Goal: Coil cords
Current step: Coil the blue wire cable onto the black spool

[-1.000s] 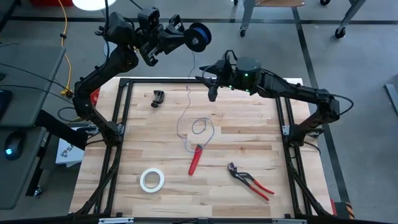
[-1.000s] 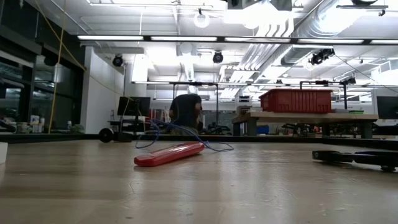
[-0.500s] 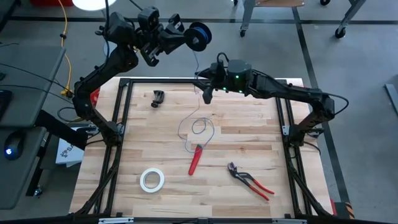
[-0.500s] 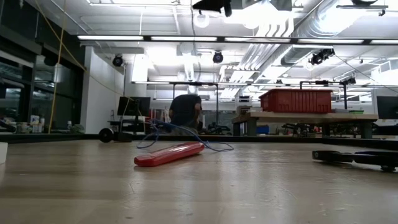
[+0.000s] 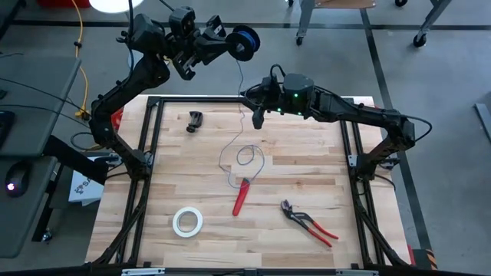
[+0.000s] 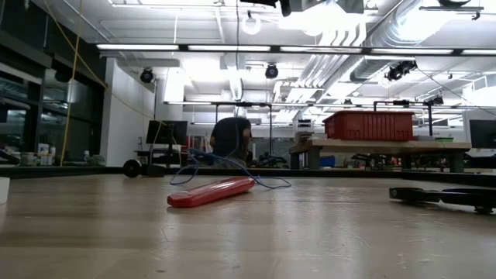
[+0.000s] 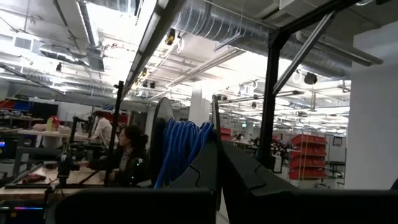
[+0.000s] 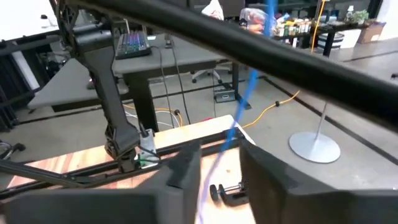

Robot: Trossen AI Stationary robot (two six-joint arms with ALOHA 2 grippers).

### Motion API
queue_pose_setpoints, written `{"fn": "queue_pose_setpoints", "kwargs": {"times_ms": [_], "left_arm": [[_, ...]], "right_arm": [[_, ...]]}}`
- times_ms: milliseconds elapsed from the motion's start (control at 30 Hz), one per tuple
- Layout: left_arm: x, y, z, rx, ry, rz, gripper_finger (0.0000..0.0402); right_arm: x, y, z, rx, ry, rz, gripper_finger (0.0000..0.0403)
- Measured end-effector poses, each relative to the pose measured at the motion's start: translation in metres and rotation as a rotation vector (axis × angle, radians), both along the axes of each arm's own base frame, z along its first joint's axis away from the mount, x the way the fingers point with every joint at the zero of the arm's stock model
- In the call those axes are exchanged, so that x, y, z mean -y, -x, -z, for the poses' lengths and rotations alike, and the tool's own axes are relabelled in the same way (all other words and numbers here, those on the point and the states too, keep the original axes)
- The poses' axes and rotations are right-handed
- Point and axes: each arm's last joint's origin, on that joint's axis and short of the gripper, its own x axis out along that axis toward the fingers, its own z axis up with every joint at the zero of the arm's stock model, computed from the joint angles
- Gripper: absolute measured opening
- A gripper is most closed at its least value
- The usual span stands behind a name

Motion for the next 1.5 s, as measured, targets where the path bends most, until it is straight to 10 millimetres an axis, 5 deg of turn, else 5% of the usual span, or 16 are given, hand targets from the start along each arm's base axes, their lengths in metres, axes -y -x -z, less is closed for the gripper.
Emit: {"fn": "queue_pose_setpoints", "kwargs": {"times_ms": [200, 633, 1133, 1500], "left_arm": [[0.0, 0.0, 0.0, 0.0, 0.003, 0.001, 0.0001], [0.0, 0.0, 0.0, -0.006, 0.02, 0.008, 0.0001], [-0.002, 0.001, 0.0, -0.002, 0.025, -0.009, 0.0001], [-0.002, 0.0, 0.0, -0.008, 0.035, -0.008, 0.0001]], "right_arm": [[0.0, -0.001, -0.005, 0.053, 0.0, -0.018, 0.001], [0.002, 0.0, -0.006, 0.084, -0.038, 0.057, 0.0185], [-0.008, 0.0, -0.011, 0.116, -0.091, -0.029, 0.019], [-0.002, 0.001, -0.009, 0.092, -0.011, 0.087, 0.019]]}}
